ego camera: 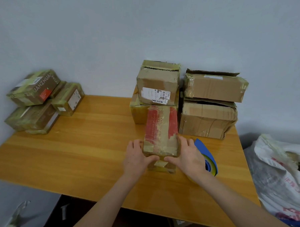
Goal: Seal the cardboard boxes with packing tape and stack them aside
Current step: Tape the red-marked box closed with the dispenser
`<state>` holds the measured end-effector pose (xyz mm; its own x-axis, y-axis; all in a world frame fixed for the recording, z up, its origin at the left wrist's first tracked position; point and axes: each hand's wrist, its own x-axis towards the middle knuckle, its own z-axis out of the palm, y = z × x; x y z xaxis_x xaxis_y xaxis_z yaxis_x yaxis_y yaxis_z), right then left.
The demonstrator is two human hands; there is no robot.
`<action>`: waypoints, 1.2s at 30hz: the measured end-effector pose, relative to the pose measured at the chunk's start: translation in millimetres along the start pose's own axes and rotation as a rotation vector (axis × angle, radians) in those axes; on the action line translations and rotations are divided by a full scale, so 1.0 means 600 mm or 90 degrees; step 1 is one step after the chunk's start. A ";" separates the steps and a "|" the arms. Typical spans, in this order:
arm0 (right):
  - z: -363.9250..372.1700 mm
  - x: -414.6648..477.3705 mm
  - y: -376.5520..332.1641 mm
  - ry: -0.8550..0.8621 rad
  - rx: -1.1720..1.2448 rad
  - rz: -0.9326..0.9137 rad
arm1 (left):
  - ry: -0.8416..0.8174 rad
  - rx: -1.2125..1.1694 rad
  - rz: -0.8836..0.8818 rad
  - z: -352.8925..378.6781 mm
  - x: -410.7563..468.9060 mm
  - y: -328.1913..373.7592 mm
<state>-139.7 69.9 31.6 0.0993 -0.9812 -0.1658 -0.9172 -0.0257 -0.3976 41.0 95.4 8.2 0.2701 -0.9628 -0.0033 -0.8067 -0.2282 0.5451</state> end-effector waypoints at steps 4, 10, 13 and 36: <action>0.005 0.011 -0.011 -0.059 -0.062 -0.049 | -0.116 -0.036 0.034 0.007 0.013 0.006; 0.013 0.016 0.007 -0.036 -0.079 -0.115 | -0.108 -0.069 0.086 0.007 0.023 -0.022; 0.012 0.020 0.013 -0.069 -0.033 -0.111 | -0.128 -0.109 0.105 0.000 0.025 -0.036; 0.006 0.038 0.016 -0.184 0.352 0.080 | -0.316 -0.387 -0.082 -0.025 0.036 -0.042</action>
<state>-145.0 47.9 20.4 0.1750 -0.8774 -0.4468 -0.6015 0.2640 -0.7540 75.2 82.3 6.7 -0.0401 -0.9188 -0.3927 -0.3182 -0.3608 0.8767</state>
